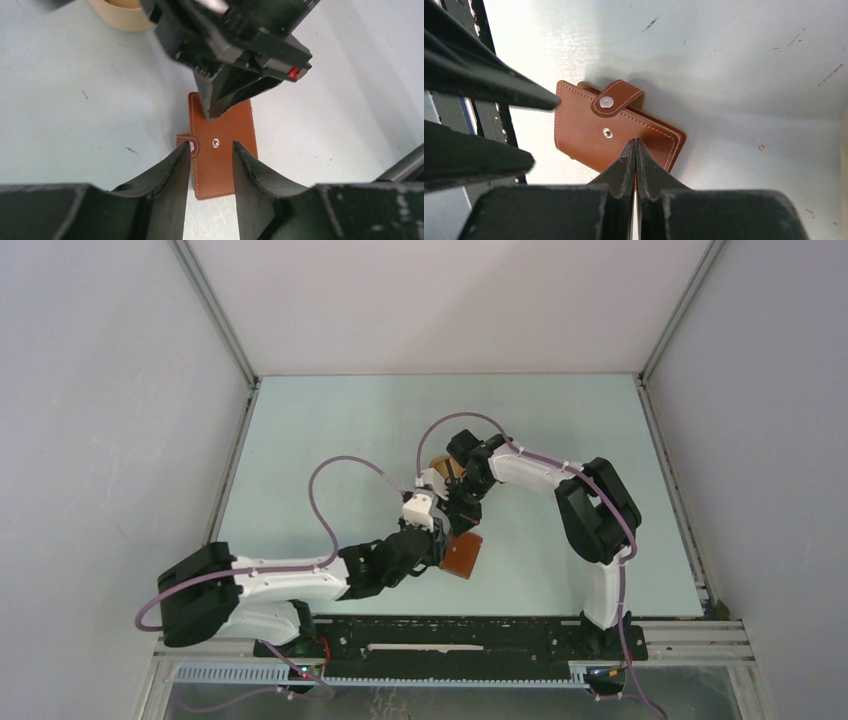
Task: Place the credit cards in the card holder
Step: Close the card holder at the center of the board.
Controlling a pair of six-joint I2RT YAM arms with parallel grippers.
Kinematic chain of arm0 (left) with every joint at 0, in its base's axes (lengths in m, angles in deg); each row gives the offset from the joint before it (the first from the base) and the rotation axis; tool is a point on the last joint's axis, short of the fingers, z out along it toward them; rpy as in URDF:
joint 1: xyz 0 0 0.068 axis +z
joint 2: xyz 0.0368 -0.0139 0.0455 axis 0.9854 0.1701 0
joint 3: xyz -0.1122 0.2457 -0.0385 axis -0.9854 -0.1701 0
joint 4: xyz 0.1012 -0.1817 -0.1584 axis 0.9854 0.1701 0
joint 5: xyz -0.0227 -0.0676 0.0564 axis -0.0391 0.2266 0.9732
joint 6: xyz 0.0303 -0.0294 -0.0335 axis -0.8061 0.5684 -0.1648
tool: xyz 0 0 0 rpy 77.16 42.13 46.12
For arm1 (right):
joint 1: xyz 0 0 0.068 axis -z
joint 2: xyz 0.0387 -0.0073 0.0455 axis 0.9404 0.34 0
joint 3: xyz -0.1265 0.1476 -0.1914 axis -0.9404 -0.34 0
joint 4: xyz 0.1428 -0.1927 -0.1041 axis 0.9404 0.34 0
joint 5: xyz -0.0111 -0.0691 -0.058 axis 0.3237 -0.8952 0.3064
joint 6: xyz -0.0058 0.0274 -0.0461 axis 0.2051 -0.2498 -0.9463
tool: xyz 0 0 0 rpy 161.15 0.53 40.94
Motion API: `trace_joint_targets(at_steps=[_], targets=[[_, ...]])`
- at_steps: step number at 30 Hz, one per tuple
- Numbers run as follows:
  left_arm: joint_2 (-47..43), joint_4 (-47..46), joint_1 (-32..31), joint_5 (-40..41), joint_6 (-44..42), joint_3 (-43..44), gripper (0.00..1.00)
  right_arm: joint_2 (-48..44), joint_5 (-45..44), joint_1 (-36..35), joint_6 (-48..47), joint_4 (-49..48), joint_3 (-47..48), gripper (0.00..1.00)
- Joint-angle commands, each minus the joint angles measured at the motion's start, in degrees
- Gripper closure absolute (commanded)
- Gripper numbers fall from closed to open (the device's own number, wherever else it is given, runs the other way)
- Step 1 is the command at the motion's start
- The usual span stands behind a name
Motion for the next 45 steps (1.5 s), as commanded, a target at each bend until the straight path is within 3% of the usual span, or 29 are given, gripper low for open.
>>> trace_joint_targets(at_steps=[1, 6, 16, 17, 21, 22, 25, 27, 33, 34, 36, 40, 45], targets=[[-6.25, -2.76, -0.23, -1.27, 4.87, -5.27, 0.57, -5.25, 2.90, 0.61, -0.29, 0.00, 0.74, 0.94], [-10.96, -10.87, 0.11, -3.70, 9.19, -13.26, 0.53, -11.43, 3.12, 1.47, -2.65, -0.60, -1.18, 0.92], [-17.43, -13.25, 0.29, -4.74, 8.25, -16.81, 0.47, -34.11, 8.50, 4.07, -9.38, -5.60, -9.30, 0.86], [-18.33, -13.19, 0.29, -4.63, 7.77, -17.24, 0.45, -35.57, 8.94, 4.58, -10.45, -5.38, -9.57, 0.81], [-24.15, -13.27, 0.43, -2.41, 7.08, -20.06, 0.28, -37.86, 5.14, 4.85, -10.85, -2.47, -9.56, 0.34], [-25.39, -13.46, 0.46, -1.90, 6.83, -20.84, 0.22, -37.51, 5.17, 4.84, -11.01, -0.99, -9.54, 0.27], [-28.44, -14.11, 0.68, -0.61, 6.74, -22.72, 0.07, -35.50, 6.94, 4.77, -11.14, 3.37, -9.61, 0.24], [-29.33, -14.49, 0.96, -1.01, 6.55, -23.41, 0.02, -35.33, 9.12, 5.69, -12.16, 4.06, -10.99, 0.25], [-28.98, -14.52, 1.35, -3.48, 6.65, -22.94, 0.02, -46.93, 10.74, 9.41, -13.10, -2.37, -16.92, 0.23], [-28.89, -14.58, 1.35, -3.49, 6.94, -22.95, 0.02, -49.07, 11.48, 10.63, -12.69, -3.65, -17.65, 0.19], [-28.63, -14.77, 1.35, -3.72, 7.30, -23.10, 0.02, -52.95, 13.91, 13.77, -11.04, -6.62, -20.39, 0.02], [-27.16, -15.55, 1.35, -4.33, 7.97, -22.71, 0.02, -56.00, 22.33, 16.12, -10.05, -9.76, -27.79, 0.00], [-24.27, -15.48, 1.41, -6.47, 9.09, -21.38, 0.02, -53.69, 27.15, 15.43, -19.88, -5.38, -29.14, 0.00]])
